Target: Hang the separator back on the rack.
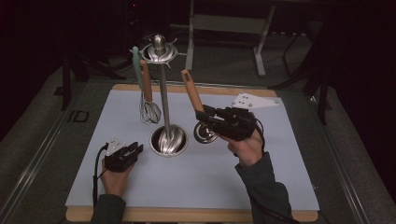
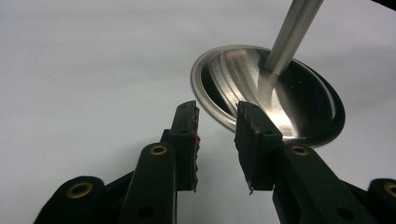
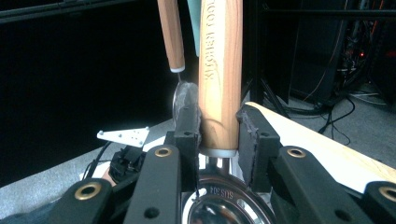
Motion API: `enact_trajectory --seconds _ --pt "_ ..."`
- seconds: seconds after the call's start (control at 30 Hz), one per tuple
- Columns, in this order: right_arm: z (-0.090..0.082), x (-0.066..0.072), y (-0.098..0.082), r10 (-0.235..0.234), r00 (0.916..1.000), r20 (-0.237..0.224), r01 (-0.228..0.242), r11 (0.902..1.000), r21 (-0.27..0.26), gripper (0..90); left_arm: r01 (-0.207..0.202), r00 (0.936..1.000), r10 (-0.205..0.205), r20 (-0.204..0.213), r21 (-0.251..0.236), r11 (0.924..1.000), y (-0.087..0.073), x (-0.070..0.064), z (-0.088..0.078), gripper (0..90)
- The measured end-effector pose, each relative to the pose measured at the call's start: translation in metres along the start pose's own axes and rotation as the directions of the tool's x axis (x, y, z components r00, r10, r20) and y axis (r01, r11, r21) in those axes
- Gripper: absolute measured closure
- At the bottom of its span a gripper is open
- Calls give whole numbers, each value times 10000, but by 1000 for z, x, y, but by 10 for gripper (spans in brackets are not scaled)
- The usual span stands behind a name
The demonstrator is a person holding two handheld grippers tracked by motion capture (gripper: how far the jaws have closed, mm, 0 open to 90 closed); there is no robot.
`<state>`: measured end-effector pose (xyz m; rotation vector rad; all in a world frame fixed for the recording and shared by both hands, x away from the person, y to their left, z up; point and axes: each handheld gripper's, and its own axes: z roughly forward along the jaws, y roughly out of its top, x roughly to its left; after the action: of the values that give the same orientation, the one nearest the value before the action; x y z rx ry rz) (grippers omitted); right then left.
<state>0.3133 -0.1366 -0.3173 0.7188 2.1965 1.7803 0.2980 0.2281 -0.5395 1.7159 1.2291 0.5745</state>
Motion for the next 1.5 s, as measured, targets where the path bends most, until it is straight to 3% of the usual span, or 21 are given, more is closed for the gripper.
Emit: enact_trajectory --seconds 0.97,1.5 --pt "0 9 20 -385 9989 -273 371 9980 -509 713 -89 10000 89 -41 53 9999 0 -1 1 693" --pt "18 17 21 -537 9979 -370 525 9981 -328 713 -67 10000 67 -18 8 10000 0 -1 0 690"
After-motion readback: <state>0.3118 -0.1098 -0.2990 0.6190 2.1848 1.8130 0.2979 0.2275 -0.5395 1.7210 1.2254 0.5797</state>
